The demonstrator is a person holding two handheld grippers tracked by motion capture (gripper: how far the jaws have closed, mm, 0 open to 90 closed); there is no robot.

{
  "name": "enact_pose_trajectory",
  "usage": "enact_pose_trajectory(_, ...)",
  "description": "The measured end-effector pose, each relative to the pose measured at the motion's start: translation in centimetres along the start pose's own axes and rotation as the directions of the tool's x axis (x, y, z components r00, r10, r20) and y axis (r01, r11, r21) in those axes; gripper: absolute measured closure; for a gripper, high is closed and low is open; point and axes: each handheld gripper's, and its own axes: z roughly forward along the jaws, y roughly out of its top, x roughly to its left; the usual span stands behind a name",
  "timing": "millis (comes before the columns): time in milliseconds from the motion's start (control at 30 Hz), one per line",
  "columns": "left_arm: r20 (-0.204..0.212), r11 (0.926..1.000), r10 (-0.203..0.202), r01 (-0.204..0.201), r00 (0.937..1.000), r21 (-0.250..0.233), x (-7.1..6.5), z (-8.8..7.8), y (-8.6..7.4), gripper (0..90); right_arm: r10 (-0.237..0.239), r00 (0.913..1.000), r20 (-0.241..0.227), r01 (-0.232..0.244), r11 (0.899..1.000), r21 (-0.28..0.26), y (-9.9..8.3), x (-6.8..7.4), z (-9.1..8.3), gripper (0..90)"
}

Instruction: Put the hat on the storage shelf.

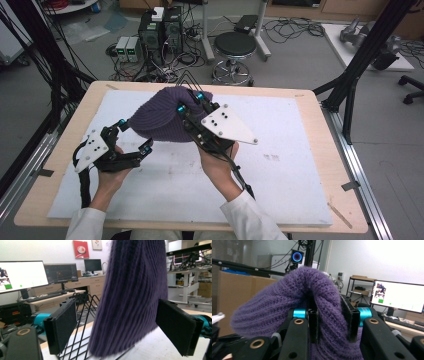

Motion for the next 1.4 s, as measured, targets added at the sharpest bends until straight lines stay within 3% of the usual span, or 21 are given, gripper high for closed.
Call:
enact_pose_trajectory(67, 0.006, 1.0000, 0.000, 0.000, 1.0000, -0.003, 0.0, 0.2, 0.1, 19.6, 0.003, 1.0000, -0.008, -0.003, 1.000, 0.005, 0.0, 0.2, 0.1, 71.3)
enact_pose_trajectory(133, 0.031, 1.0000, 0.003, -0.003, 0.9995, -0.003, 0.1, 0.2, 0.1, 27.3, 0.006, 0.9999, -0.012, -0.006, 1.000, 0.006, -0.1, 0.4, 0.2, 71.2)
enact_pose_trajectory(200, 0.058, 1.0000, -0.003, 0.003, 0.9983, 0.005, 0.2, 0.2, 0.2, 42.4, 0.009, 0.9999, -0.010, -0.009, 1.000, 0.007, -0.2, 0.4, 0.3, 71.2)
enact_pose_trajectory(233, 0.069, 0.9999, -0.014, 0.013, 0.9975, 0.010, 0.3, 0.3, 0.2, 54.9, 0.010, 0.9999, -0.005, -0.010, 1.000, 0.009, -0.2, 0.4, 0.3, 71.2)
enact_pose_trajectory(267, 0.081, 0.9997, -0.021, 0.020, 0.9965, 0.016, 0.5, 0.3, 0.2, 54.9, 0.010, 0.9999, -0.005, -0.010, 1.000, 0.009, -0.2, 0.4, 0.3, 71.2)
enact_pose_trajectory(300, 0.092, 0.9993, -0.033, 0.032, 0.9952, 0.018, 0.6, 0.4, 0.2, 74.4, 0.015, 0.9999, 0.000, -0.015, 1.000, 0.015, -0.3, 0.3, 0.4, 71.2)
enact_pose_trajectory(400, 0.095, 0.9979, -0.052, 0.048, 0.9941, 0.043, 0.9, 0.7, 0.3, 80.6, 0.016, 0.9998, 0.013, -0.016, 1.000, 0.017, -0.4, 0.2, 0.5, 71.2)
enact_pose_trajectory(533, 0.116, 0.9968, -0.046, 0.038, 0.9922, 0.071, 1.2, 1.3, 0.8, 82.1, 0.016, 0.9994, 0.031, -0.017, 1.000, 0.020, -0.5, -0.1, 0.6, 71.2)
enact_pose_trajectory(733, 0.132, 0.9967, -0.043, 0.034, 0.9904, 0.073, 1.5, 2.1, 1.2, 82.2, 0.031, 0.9980, 0.056, -0.031, 0.999, 0.014, -0.4, -0.7, 0.4, 71.2)
enact_pose_trajectory(867, 0.126, 0.9963, -0.064, 0.056, 0.9900, 0.066, 2.2, 2.7, 1.5, 82.2, 0.028, 0.9969, 0.073, -0.030, 0.999, 0.016, -0.4, -1.0, 0.4, 71.2)
enact_pose_trajectory(1000, 0.140, 0.9944, -0.101, 0.096, 0.9850, 0.043, 3.3, 3.2, 2.1, 82.0, 0.032, 0.9944, 0.101, -0.033, 0.999, 0.011, -0.3, -1.8, 0.6, 71.2)
enact_pose_trajectory(1267, 0.160, 0.9973, -0.065, 0.058, 0.9851, 0.046, 3.8, 5.5, 3.8, 82.0, 0.048, 0.9853, 0.164, -0.047, 0.999, -0.009, 0.1, -3.4, 1.1, 71.2)
enact_pose_trajectory(1400, 0.191, 0.9973, -0.060, 0.051, 0.9797, 0.053, 4.3, 6.9, 4.8, 82.1, 0.040, 0.9793, 0.198, -0.034, 0.999, -0.036, 1.1, -4.1, 1.5, 71.2)
